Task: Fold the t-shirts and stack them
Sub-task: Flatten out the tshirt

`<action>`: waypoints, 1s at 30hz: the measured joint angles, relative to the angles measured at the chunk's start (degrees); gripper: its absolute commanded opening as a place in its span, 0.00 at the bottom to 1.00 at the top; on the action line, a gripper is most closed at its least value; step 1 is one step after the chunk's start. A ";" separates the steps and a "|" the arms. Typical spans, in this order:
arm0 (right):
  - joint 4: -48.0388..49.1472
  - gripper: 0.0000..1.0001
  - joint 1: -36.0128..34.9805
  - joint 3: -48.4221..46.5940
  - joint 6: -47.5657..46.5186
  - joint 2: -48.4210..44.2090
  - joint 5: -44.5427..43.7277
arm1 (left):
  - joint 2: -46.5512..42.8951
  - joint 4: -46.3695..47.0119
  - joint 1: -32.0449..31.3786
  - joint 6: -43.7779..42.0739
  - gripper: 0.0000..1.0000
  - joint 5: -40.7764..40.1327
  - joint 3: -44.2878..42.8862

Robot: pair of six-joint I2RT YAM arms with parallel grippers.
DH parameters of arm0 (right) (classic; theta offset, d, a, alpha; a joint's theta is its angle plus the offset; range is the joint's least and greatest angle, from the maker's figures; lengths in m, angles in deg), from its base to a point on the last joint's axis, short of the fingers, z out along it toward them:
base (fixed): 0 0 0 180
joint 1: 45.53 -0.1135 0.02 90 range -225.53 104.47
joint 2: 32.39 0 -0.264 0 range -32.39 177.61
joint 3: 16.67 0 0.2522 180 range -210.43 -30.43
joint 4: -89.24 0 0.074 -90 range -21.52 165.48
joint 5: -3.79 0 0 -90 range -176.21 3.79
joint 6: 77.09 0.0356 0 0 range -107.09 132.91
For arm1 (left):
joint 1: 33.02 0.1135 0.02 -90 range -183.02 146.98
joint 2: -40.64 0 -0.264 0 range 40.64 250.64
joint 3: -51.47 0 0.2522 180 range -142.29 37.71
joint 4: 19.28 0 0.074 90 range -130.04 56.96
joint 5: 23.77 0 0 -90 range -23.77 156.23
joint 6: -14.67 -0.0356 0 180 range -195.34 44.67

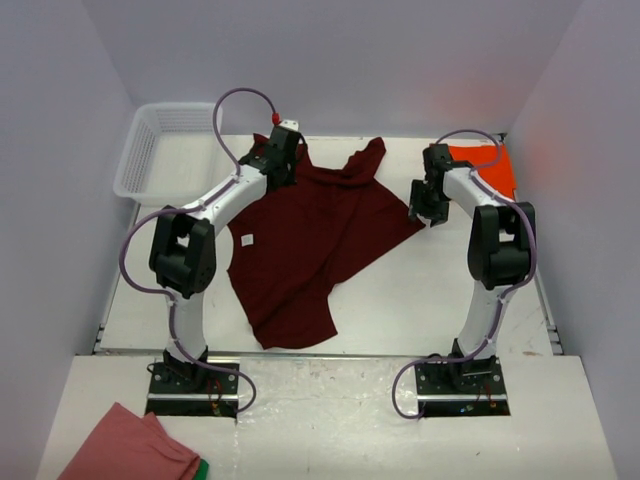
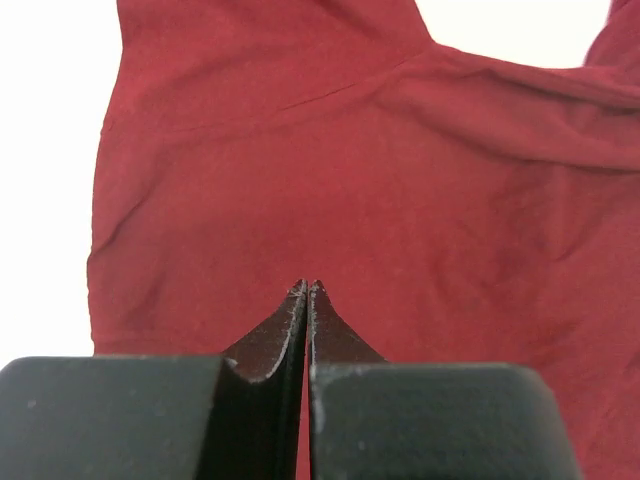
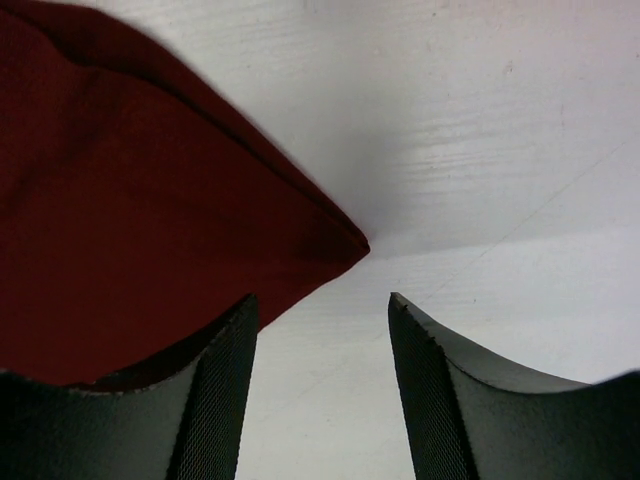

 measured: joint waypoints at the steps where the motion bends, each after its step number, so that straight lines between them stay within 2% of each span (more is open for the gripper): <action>1: 0.11 0.55 0.33 -0.31 0.17 0.50 0.39 | -0.09 0.20 0.00 0.00 0.00 0.31 0.07; 9: -0.15 0.55 1.20 -3.96 1.53 3.30 0.81 | -2.75 2.38 -0.02 0.37 0.00 -0.13 3.76; 10: 0.09 0.52 1.11 -3.96 1.75 3.28 0.63 | -2.78 2.62 -0.02 0.39 0.00 0.11 3.98; 12: 1.92 0.42 0.66 -3.02 2.01 2.91 -0.31 | -2.73 4.15 -0.17 0.24 0.00 2.16 4.90; 13: 2.86 0.22 0.24 -2.10 2.10 2.47 -1.01 | -2.73 5.35 -0.31 -0.07 0.00 3.45 5.60; 14: 3.50 0.09 -0.26 -1.20 2.10 1.86 -1.53 | -2.73 6.82 -0.72 -0.42 0.00 4.76 6.45; 15: 4.09 0.00 -0.83 -0.44 2.14 1.25 -2.01 | -2.73 7.89 -1.22 -0.57 0.00 6.05 7.23; 22: 8.20 0.00 -4.55 4.81 3.28 -7.89 -2.73 | -2.32 16.57 -11.23 -1.55 0.00 19.56 8.79; 26: 8.83 0.00 -5.01 5.84 3.58 -13.16 -3.48 | 1.46 20.44 -17.18 -1.40 0.00 27.80 3.82; 30: 9.22 0.00 -5.05 7.08 3.65 -17.77 -4.48 | 9.55 23.12 -19.61 -0.17 0.00 33.07 -3.65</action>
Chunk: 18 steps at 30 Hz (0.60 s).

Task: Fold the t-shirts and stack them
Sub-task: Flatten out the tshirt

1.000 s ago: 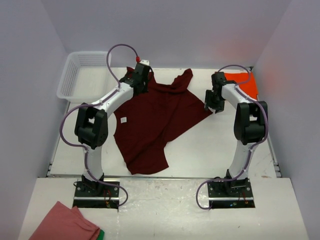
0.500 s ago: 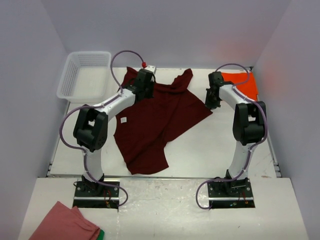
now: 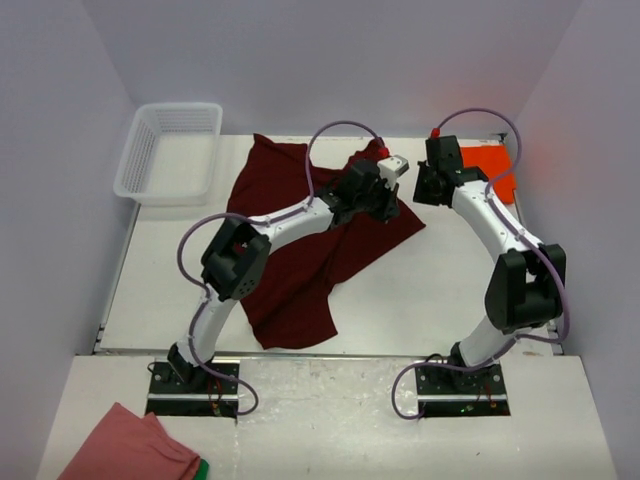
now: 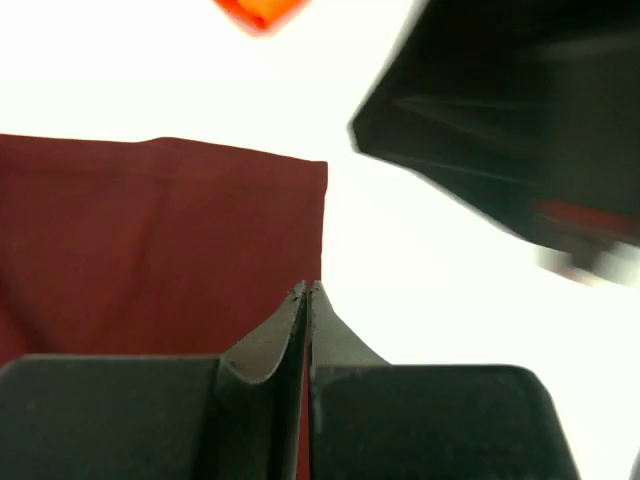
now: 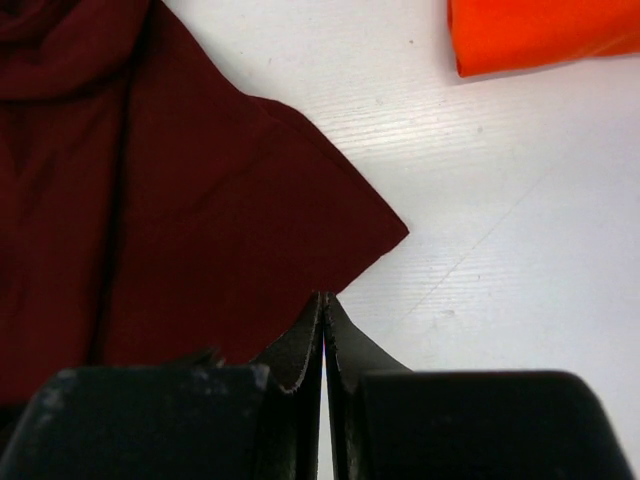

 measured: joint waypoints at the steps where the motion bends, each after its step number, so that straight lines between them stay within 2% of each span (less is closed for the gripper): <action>1: -0.13 0.00 0.00 0.46 0.00 -1.40 -0.13 | 2.25 0.17 -0.15 0.20 0.00 0.76 -1.66; 8: 0.07 0.00 -0.46 2.62 -0.04 -10.69 -0.22 | 14.86 -1.03 -0.24 1.66 0.00 1.88 -6.14; 12: 0.11 0.00 -1.20 4.15 -0.07 -14.91 0.59 | 15.76 -0.35 -0.02 2.27 0.00 2.01 -7.30; 18: 0.09 0.00 -3.15 5.46 0.02 -15.21 0.61 | 14.91 1.70 -0.07 3.96 0.00 0.00 -4.48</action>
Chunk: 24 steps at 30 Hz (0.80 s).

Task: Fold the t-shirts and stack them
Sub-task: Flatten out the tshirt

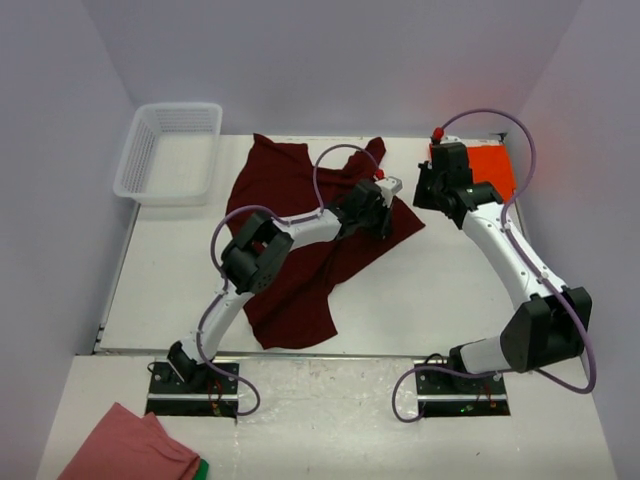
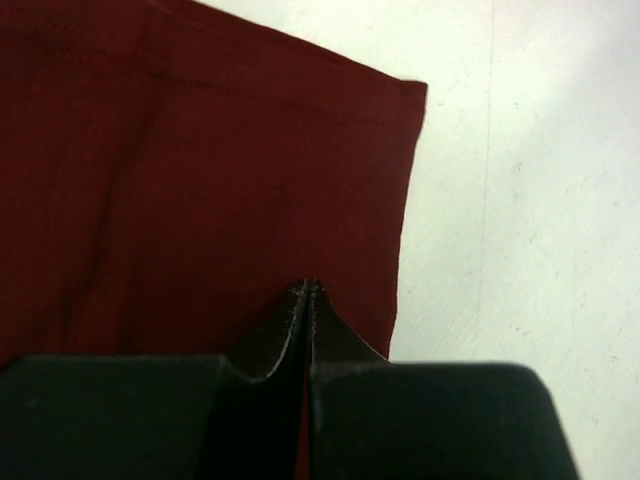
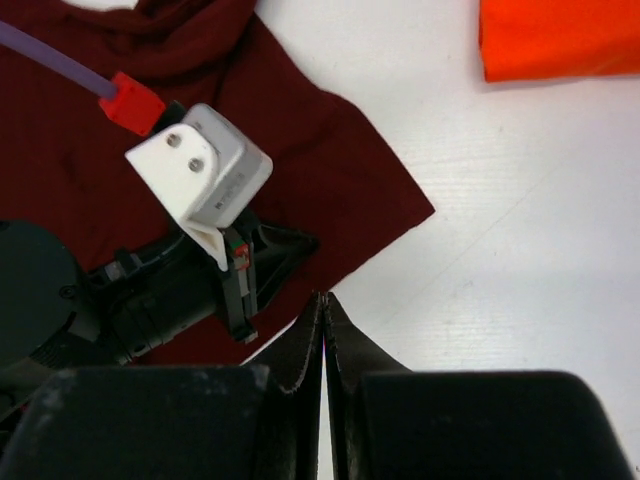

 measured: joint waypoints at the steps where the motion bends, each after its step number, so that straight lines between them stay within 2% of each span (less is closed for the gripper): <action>1: 0.02 0.00 -0.50 0.42 0.04 0.07 -0.15 | -0.85 0.85 -0.02 0.81 0.00 -0.74 1.64; 9: -1.29 0.00 -3.39 3.56 1.49 2.34 -1.40 | -15.91 4.31 -0.07 6.93 0.00 -6.99 25.05; 13: -1.29 0.02 -3.61 7.48 1.86 3.04 -0.76 | -22.75 4.17 -0.07 7.93 0.00 -9.20 34.10; 14: -1.29 0.06 -3.93 8.55 2.03 3.08 -0.46 | -24.48 3.89 -0.07 8.02 0.00 -9.70 36.30; 16: -0.98 0.08 -5.14 10.80 2.58 3.21 0.17 | -27.26 3.13 -0.07 8.17 0.00 -10.36 39.56; 18: -0.76 0.20 -6.93 13.00 3.34 3.39 1.14 | -29.97 2.69 -0.07 8.20 0.00 -10.95 42.86; 19: -0.72 0.20 -7.98 14.14 3.69 3.56 1.49 | -30.40 2.54 -0.07 8.20 0.00 -11.06 43.36; 20: -0.04 0.29 -9.09 15.32 4.04 3.58 2.03 | -31.34 2.51 -0.07 8.20 0.00 -11.43 44.52; 21: 0.15 0.33 -9.99 16.26 4.66 3.61 2.82 | -32.04 2.51 -0.07 8.20 0.00 -11.65 45.38; 24: 1.25 0.41 -12.96 18.38 6.12 3.91 4.66 | -33.53 2.71 -0.07 8.22 0.00 -11.93 47.30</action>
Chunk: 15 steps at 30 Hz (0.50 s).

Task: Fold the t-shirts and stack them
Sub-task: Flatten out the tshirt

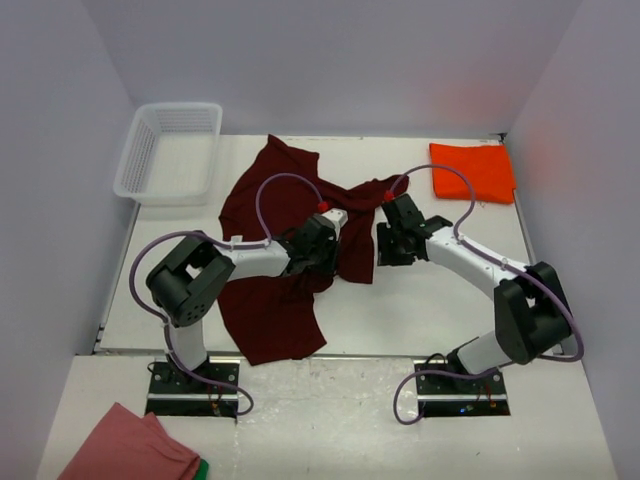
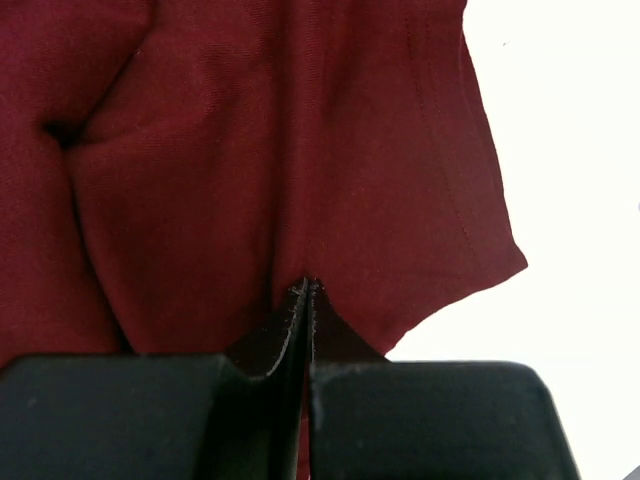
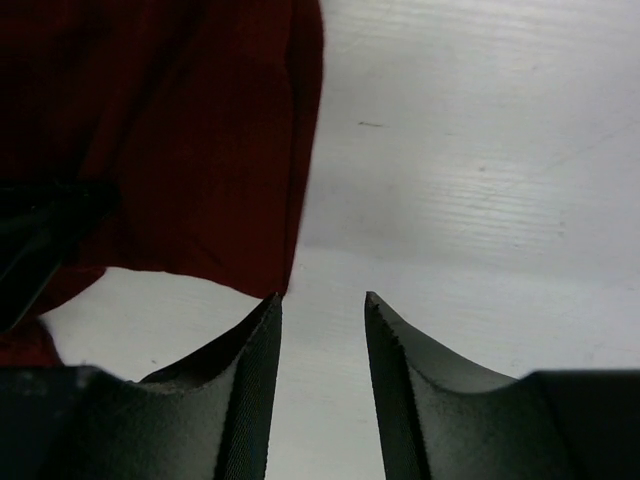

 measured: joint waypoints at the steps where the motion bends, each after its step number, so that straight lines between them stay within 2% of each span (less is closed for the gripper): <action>1: 0.35 0.41 -1.03 0.24 0.48 0.44 0.20 | -0.24 0.24 0.00 0.02 0.00 0.07 0.42; 9: 3.76 0.41 -6.58 0.28 3.06 5.64 1.38 | -1.66 1.86 0.00 0.55 0.00 0.74 2.82; 15: 4.87 0.37 -8.79 0.44 4.39 8.55 1.22 | -2.71 2.03 0.00 0.61 0.00 1.25 4.20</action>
